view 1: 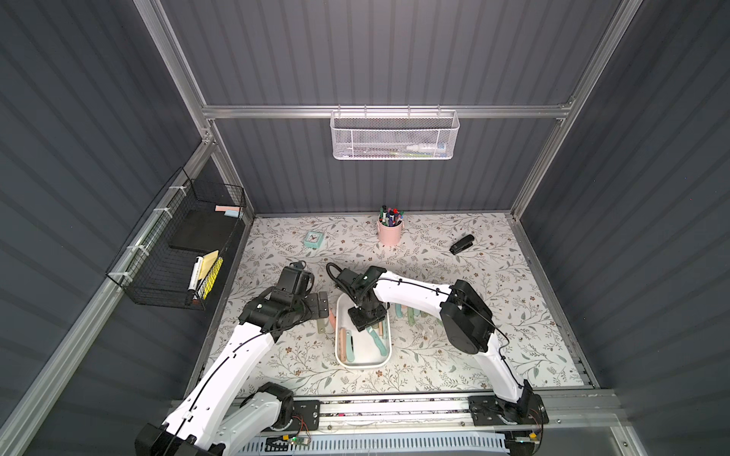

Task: Take the fruit knife out of the storage box
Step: Pick up the fruit knife from the storage box.

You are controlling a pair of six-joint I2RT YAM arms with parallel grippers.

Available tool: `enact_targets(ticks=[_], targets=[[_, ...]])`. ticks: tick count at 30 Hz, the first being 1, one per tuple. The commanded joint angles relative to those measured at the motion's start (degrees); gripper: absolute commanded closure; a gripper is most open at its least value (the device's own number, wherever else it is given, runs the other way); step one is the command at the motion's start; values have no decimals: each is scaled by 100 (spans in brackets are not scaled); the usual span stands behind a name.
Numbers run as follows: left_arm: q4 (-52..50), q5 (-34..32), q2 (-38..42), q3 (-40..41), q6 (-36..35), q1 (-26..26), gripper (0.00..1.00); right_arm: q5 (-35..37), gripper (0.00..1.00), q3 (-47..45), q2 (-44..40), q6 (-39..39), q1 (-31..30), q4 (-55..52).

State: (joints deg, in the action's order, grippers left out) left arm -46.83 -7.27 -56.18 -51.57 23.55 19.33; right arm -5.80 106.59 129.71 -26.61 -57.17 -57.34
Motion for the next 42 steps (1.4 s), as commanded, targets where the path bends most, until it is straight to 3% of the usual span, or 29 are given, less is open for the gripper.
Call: enact_targets(ticks=[1, 20, 35, 42], targets=[[-54, -46, 44, 2, -2, -10, 1, 39, 50, 82, 107, -72, -16, -341], [-57, -53, 81, 17, 18, -11, 1, 706, 55, 627, 708, -215, -330, -560], [-59, -41, 64, 16, 18, -8, 1, 913, 82, 706, 751, -252, -330, -638], [-41, -53, 75, 15, 18, -14, 0, 1041, 89, 672, 405, -310, -326, -579]])
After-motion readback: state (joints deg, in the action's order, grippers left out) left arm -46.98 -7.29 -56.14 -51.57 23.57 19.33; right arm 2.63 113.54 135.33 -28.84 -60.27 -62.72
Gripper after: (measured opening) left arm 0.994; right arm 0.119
